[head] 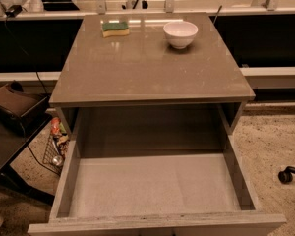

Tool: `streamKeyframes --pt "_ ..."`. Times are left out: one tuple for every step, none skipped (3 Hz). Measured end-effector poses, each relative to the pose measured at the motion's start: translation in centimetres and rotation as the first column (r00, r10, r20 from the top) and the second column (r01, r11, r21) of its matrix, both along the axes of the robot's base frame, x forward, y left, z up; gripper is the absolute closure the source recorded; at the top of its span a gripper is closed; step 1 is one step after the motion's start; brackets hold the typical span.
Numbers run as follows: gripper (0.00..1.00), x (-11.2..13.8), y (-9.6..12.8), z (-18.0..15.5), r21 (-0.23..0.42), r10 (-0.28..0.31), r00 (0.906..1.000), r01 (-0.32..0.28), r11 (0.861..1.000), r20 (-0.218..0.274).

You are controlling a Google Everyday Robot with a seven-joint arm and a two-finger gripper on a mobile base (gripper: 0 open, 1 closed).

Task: Close top drawer

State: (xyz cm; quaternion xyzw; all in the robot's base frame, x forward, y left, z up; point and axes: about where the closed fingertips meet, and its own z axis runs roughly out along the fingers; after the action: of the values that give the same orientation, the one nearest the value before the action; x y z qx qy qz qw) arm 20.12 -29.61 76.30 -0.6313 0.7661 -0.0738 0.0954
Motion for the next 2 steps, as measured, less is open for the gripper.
streamKeyframes --pt "1.0 -0.03 0.05 -0.25 0.003 0.003 1.0 -0.003 1.0 -0.007" --pt "1.0 -0.03 0.05 -0.25 0.003 0.003 1.0 -0.003 1.0 -0.007"
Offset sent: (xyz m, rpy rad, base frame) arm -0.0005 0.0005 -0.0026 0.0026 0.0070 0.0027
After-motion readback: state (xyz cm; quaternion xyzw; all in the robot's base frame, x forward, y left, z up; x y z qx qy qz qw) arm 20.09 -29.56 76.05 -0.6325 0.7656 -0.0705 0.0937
